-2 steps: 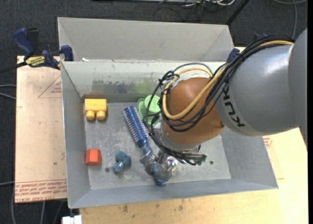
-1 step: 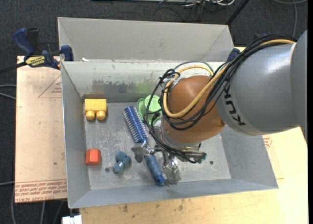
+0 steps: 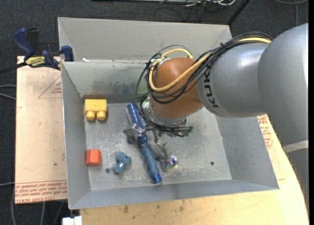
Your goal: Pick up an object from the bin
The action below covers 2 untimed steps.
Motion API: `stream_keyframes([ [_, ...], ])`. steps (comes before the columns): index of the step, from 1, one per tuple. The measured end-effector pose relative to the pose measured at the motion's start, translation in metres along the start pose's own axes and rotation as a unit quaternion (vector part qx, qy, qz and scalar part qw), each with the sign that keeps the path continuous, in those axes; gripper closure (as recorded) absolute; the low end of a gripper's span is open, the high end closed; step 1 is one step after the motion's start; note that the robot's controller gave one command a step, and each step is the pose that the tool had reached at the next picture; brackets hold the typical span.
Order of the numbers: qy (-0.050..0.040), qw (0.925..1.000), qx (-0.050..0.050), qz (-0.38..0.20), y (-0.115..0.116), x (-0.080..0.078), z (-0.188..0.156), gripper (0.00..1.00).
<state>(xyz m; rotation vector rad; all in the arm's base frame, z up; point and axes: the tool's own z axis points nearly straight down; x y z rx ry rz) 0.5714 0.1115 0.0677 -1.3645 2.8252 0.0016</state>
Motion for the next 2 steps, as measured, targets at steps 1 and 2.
stream_keyframes([
  [1,0.0002,1.0000,0.000,0.000,0.001,0.000,-0.003,1.00],
  [2,-0.0024,0.9994,0.002,-0.033,0.026,-0.017,-0.162,1.00],
])
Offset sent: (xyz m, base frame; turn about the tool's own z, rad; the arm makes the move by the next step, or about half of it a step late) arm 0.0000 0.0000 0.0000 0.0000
